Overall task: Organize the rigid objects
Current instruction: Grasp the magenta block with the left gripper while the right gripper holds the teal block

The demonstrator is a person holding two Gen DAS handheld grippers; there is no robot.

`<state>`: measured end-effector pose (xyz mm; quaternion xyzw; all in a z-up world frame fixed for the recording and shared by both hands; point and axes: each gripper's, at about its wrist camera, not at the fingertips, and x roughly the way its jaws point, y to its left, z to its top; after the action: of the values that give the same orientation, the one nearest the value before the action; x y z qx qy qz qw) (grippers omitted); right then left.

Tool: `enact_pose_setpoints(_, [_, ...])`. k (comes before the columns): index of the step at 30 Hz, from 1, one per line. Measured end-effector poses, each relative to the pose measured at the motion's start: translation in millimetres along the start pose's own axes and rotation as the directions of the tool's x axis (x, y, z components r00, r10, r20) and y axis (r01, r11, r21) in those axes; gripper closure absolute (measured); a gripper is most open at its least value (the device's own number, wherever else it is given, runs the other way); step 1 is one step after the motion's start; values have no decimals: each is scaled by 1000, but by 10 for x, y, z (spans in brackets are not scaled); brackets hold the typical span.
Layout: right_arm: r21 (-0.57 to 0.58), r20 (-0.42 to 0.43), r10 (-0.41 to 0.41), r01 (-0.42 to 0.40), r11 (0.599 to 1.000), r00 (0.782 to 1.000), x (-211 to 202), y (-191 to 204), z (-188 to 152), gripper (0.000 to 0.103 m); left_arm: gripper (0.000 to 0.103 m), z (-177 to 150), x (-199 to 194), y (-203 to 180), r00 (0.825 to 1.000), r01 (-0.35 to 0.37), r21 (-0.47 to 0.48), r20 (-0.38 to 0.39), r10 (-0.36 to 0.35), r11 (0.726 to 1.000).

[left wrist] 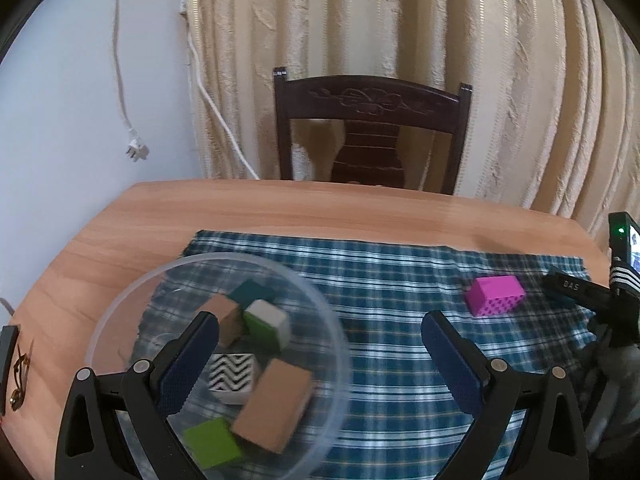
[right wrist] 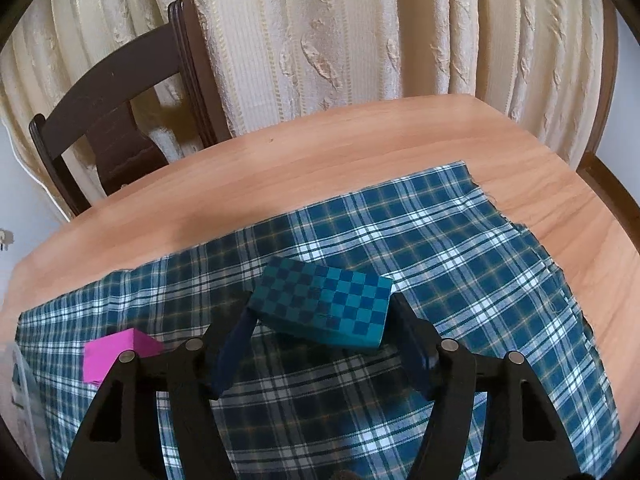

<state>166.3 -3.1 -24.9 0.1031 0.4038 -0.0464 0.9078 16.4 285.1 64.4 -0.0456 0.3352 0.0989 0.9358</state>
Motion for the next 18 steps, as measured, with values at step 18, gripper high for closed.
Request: enact_pose_setpoints(18, [57,54,20,-23,998,998,-249,-203,105,35,0,121,367,-988,982,171,108,-103,-160,979])
